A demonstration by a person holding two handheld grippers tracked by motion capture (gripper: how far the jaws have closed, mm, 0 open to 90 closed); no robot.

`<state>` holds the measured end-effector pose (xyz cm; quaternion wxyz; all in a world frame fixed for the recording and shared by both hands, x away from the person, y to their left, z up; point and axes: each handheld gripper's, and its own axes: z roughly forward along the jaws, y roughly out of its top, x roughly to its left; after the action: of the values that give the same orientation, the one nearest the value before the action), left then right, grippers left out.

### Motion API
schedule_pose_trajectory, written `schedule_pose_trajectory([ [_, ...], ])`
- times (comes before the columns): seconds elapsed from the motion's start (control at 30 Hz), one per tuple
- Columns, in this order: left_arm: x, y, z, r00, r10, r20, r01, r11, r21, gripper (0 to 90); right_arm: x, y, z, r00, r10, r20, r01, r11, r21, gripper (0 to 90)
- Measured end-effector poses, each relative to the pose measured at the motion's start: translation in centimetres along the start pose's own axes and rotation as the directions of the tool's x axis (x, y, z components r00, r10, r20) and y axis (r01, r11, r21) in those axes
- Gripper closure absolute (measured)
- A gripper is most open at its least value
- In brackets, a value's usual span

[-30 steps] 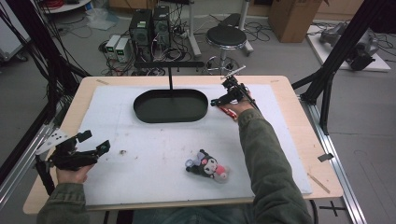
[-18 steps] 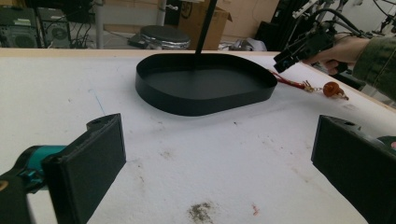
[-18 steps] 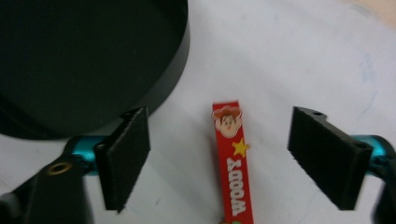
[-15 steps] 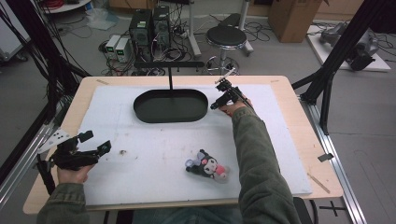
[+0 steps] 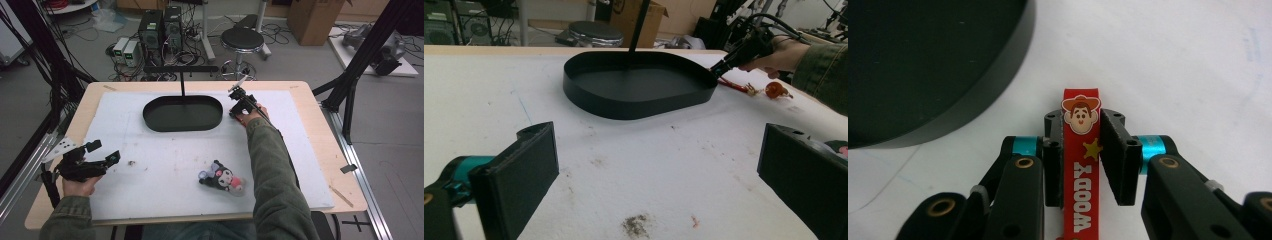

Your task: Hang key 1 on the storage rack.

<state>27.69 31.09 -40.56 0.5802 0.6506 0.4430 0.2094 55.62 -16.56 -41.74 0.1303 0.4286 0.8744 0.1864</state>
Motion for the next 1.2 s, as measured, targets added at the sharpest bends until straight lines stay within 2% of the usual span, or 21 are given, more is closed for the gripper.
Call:
schedule_pose_trajectory([
  [0.1,0.1,0.0,0.0,1.0000,-0.006,0.003,0.006,1.0000,0.000,3.4,-0.4,-0.1,-0.8,0.9992,0.038,0.013,-0.038,0.999,-0.023,74.3],
  [0.2,0.0,0.0,0.1,0.9999,-0.005,0.011,0.004,0.9999,0.012,3.4,-0.7,-0.2,-2.5,0.9957,0.093,0.005,-0.092,0.994,-0.059,74.3],
  [0.27,0.0,0.0,0.1,0.9999,-0.006,0.015,0.006,1.0000,0.008,3.4,-0.8,-0.5,-3.8,0.9954,0.096,0.006,-0.095,0.992,-0.089,74.6],
  [0.3,-0.1,0.0,0.0,0.9999,-0.006,0.015,0.006,1.0000,0.006,3.4,-0.9,-0.5,-4.5,0.9934,0.115,-0.001,-0.114,0.988,-0.108,74.6],
  [0.5,-0.2,0.0,-0.1,0.9997,-0.006,0.022,0.006,1.0000,0.001,3.4,-1.6,-1.2,-8.3,0.9838,0.164,-0.072,-0.175,0.965,-0.194,75.0],
  [0.67,-0.1,0.0,0.0,0.9994,-0.015,0.030,0.015,0.9999,0.008,3.4,-1.7,-1.7,-10.6,0.9782,0.163,-0.128,-0.190,0.953,-0.235,75.0],
  [0.77,-0.2,0.0,-0.1,0.9994,-0.014,0.032,0.014,0.9999,0.001,3.4,-2.2,-2.0,-12.0,0.9651,0.192,-0.178,-0.235,0.935,-0.265,75.0],
  [0.87,-0.2,0.0,-0.2,0.9994,-0.017,0.030,0.017,0.9999,-0.003,3.4,-3.0,-2.7,-13.3,0.9474,0.237,-0.215,-0.294,0.911,-0.290,74.9],
  [0.93,-0.1,0.0,-0.2,0.9992,-0.020,0.034,0.020,0.9998,-0.003,3.4,-3.4,-3.1,-14.4,0.9294,0.271,-0.251,-0.343,0.886,-0.313,74.8],
  [0.97,-0.2,0.0,-0.2,0.9992,-0.021,0.034,0.021,0.9998,-0.005,3.4,-3.6,-3.2,-15.0,0.9167,0.291,-0.274,-0.372,0.871,-0.320,74.8],
  [1.03,-0.2,0.0,-0.2,0.9992,-0.023,0.034,0.024,0.9997,-0.009,3.4,-3.8,-3.4,-16.3,0.9001,0.310,-0.306,-0.407,0.848,-0.339,74.8],
  [1.1,-0.3,0.1,-0.3,0.9992,-0.023,0.034,0.023,0.9997,-0.010,3.4,-4.0,-3.5,-17.5,0.8938,0.310,-0.324,-0.420,0.833,-0.361,74.8],
  [1.2,-0.3,0.1,-0.3,0.9991,-0.023,0.036,0.024,0.9997,-0.012,3.4,-3.8,-3.2,-18.9,0.8948,0.301,-0.330,-0.416,0.829,-0.373,74.8],
])
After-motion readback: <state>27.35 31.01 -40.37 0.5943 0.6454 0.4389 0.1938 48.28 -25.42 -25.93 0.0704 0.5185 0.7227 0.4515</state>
